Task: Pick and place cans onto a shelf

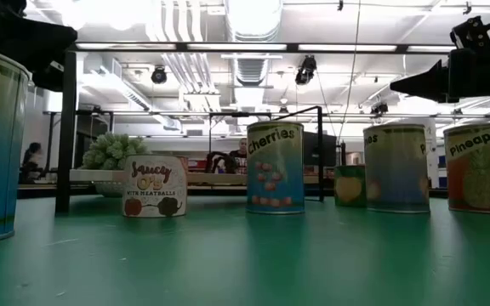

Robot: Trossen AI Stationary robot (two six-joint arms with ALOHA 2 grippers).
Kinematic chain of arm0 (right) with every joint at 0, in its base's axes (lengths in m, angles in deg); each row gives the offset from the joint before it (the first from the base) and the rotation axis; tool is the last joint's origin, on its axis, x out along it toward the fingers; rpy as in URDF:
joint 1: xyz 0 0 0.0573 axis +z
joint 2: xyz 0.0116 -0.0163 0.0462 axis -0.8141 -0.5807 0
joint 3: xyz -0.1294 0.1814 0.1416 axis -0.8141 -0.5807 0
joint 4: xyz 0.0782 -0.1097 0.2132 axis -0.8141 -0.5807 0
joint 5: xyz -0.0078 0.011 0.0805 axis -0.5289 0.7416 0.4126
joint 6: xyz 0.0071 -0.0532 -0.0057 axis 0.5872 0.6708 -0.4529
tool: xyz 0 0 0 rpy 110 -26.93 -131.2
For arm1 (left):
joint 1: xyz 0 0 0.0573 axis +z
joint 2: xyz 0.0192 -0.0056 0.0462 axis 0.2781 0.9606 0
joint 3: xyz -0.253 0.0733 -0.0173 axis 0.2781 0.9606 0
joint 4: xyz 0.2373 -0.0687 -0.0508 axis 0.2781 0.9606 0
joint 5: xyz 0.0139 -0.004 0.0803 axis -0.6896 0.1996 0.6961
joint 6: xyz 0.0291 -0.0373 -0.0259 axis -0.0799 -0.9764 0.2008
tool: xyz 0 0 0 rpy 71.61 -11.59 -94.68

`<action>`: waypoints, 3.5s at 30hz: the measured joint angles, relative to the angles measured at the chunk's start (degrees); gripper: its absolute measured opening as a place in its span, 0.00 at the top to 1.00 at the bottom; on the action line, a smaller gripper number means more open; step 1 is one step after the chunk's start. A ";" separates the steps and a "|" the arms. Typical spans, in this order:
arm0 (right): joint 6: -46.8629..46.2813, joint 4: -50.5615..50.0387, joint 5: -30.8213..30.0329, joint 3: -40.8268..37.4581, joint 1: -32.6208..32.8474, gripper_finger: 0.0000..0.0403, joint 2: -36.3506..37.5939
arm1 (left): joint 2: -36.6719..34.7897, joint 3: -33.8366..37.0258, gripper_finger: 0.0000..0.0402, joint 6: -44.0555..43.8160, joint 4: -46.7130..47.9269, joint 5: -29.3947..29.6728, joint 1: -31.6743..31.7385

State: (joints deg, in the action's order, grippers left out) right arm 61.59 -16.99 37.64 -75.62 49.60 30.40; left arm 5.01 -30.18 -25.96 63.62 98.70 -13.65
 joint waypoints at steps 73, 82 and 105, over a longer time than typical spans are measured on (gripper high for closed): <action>-0.02 0.02 0.00 0.00 -0.01 0.98 0.00 | 0.00 0.00 1.00 0.01 0.00 0.02 0.01; -13.87 0.90 1.46 -0.01 0.01 0.98 0.00 | 0.35 0.03 1.00 -0.83 -9.78 -0.31 0.01; -16.94 21.32 1.57 -0.02 -0.01 0.98 -0.28 | 1.24 0.02 1.00 -2.20 -46.40 -0.35 0.01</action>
State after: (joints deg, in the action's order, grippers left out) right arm 44.65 4.33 39.21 -75.64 49.59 30.12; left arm 6.25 -30.16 -28.16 17.21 98.35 -13.64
